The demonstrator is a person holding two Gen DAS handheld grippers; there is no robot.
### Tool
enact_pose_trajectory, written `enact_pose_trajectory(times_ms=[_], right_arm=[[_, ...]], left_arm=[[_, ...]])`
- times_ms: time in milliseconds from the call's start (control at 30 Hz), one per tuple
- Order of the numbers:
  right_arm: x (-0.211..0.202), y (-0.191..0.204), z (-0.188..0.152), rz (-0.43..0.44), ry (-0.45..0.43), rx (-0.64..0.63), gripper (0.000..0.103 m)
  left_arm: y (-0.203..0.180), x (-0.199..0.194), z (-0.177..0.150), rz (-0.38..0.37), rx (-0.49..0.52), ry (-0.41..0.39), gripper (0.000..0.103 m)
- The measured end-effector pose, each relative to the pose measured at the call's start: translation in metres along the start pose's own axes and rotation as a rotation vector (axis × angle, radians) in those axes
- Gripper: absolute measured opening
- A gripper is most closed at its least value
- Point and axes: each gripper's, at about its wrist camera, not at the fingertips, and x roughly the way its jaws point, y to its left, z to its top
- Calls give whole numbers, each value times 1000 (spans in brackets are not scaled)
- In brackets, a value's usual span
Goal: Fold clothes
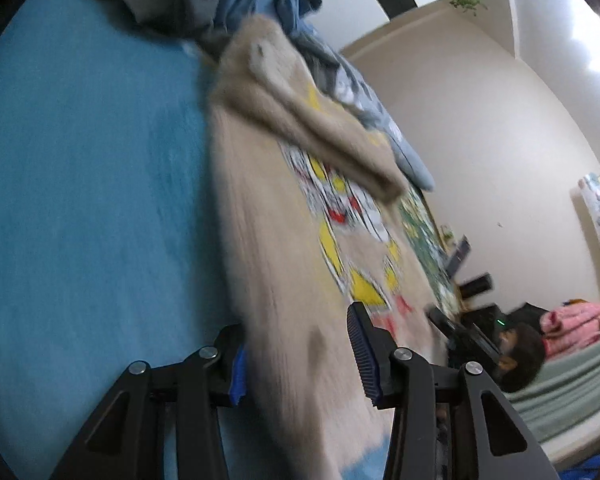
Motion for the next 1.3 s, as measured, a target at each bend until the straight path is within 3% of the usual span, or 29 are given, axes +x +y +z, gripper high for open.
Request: enact_pose_trajectory(times_ms=[133, 200, 233, 333, 533, 700, 833, 933, 1100, 1300], right_arm=[[-5, -1, -7, 12, -41, 40, 28], [-6, 2, -14, -3, -33, 36, 21], [-8, 2, -18, -8, -37, 43, 17], [-19, -2, -26, -8, -62, 78, 10], [-41, 20, -51, 12, -81, 20, 9], [-73, 56, -80, 102, -121, -82, 9], [-89, 83, -67, 181, -180, -154, 9], [-76, 99, -44, 156, -202, -188, 9], [-59, 93, -2, 137, -208, -137, 9], [-19, 80, 53, 82, -173, -61, 9]], left_arm=[[-10, 0, -17, 9, 24, 5, 46], [-13, -1, -22, 9, 27, 8, 37], [-15, -2, -25, 9, 28, 10, 20], [-20, -6, -32, 9, 33, 15, 9], [-34, -32, -46, -6, 95, 13, 8], [-59, -88, -57, -113, 186, -49, 8], [-80, -116, -39, -159, 253, -144, 9], [-83, -117, -13, -150, 269, -186, 9], [-74, -92, 43, -171, 207, -231, 11], [-61, -48, 100, -122, 182, -235, 12]])
